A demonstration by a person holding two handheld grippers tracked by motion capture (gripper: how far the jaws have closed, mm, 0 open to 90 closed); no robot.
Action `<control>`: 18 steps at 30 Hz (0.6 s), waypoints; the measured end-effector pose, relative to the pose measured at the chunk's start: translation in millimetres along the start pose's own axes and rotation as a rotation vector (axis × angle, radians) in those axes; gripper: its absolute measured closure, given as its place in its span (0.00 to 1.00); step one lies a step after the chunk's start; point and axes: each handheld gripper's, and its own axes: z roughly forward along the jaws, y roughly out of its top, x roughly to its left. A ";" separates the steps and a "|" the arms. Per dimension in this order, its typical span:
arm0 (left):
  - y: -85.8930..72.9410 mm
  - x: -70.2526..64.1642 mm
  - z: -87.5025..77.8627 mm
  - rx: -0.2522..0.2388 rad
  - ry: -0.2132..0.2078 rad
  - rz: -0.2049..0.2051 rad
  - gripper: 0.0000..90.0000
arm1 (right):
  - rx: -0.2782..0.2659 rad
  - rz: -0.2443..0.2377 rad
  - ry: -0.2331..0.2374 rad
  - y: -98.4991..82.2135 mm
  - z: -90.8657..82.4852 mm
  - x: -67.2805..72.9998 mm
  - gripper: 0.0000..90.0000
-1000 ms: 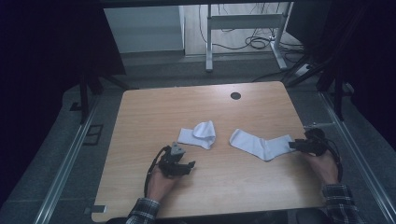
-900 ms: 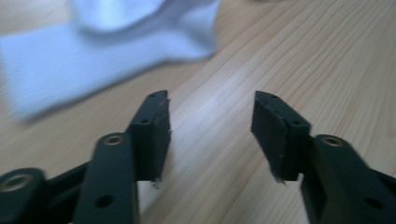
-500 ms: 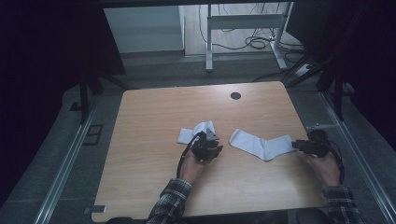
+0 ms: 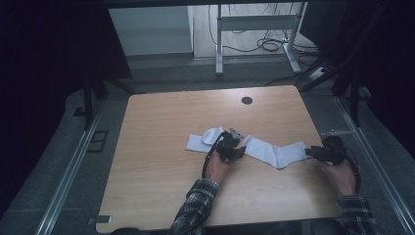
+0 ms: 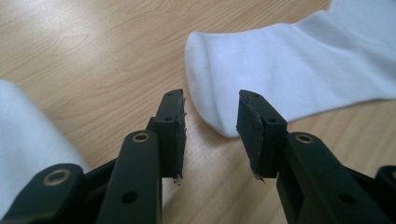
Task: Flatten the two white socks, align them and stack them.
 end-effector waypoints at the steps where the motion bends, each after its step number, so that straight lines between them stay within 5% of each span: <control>1: 0.3 -0.3 2.5 0.004 0.004 -0.005 0.69 | 0.011 -0.001 -0.001 -0.2 0.9 0.4 0.68; 5: -0.1 -1.5 10.0 0.032 0.017 0.006 0.78 | 0.032 -0.007 -0.007 -2.0 6.6 1.4 0.72; 9: -0.9 -3.4 10.6 0.032 -0.006 0.008 0.96 | 0.051 -0.001 0.018 -4.1 8.4 1.8 0.87; 18: -1.6 -5.5 -11.6 0.003 -0.017 0.017 0.97 | 0.023 -0.013 0.037 -2.3 -1.4 7.3 0.90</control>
